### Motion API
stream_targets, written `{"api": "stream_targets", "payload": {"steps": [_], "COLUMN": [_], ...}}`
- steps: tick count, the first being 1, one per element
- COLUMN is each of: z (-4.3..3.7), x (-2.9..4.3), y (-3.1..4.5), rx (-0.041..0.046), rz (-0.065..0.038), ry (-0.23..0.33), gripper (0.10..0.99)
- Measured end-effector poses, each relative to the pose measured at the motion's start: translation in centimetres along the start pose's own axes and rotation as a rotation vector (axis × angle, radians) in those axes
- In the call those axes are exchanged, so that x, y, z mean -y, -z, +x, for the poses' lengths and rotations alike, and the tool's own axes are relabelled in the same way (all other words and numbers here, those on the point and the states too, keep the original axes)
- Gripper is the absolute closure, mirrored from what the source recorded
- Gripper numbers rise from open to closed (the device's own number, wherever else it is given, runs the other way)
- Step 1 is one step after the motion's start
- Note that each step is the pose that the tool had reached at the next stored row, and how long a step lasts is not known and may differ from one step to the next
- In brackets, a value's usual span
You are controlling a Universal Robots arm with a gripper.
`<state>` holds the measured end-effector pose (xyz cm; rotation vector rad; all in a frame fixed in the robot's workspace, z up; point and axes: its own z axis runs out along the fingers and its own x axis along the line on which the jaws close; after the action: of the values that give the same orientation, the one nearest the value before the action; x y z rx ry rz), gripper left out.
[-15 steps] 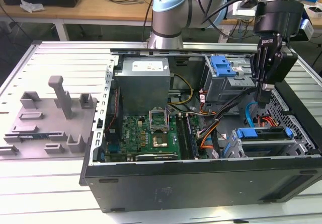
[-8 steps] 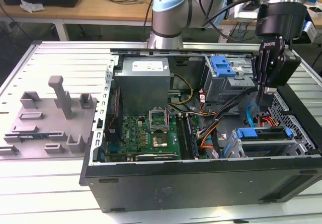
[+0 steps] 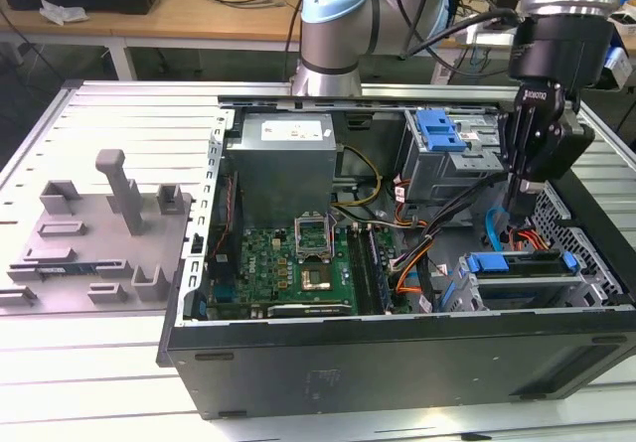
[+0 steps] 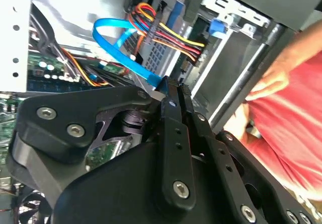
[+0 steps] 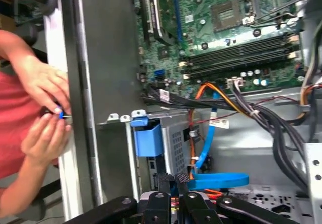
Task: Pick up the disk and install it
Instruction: 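Insert the second disk wire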
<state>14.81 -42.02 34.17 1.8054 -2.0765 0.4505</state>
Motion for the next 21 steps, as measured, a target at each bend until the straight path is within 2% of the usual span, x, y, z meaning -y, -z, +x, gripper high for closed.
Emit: {"api": "stream_targets", "payload": {"steps": [1, 2, 5, 7, 9, 11, 13, 15, 17, 20, 21], "z": [0.26, 0.51, 1.13, 1.50, 2.00, 2.55, 2.85, 3.41, 3.79, 4.97, 5.31], "x": [0.04, 0.08, 0.17, 0.22, 0.30, 0.38, 0.42, 0.51, 0.56, 0.72, 0.76], "y": [-0.13, -0.24, -0.48, -0.59, -0.75, -0.96, -1.08, -1.26, -1.42, -1.98, -2.16], "rx": [0.0259, 0.0453, 0.0794, 0.0952, 0.1197, 0.1502, 0.1672, 0.1960, 0.2065, 0.2347, 0.2403], "rz": [0.000, 0.000, 0.001, 0.001, 0.001, 0.000, 0.000, -0.001, -0.002, -0.003, -0.003], "ry": [0.000, -0.001, -0.001, -0.002, -0.002, -0.002, -0.002, -0.002, -0.002, -0.001, 0.001], "gripper": [0.925, 0.925, 0.925, 0.925, 0.925, 0.925, 0.925, 0.925, 0.925, 0.925, 0.925]}}
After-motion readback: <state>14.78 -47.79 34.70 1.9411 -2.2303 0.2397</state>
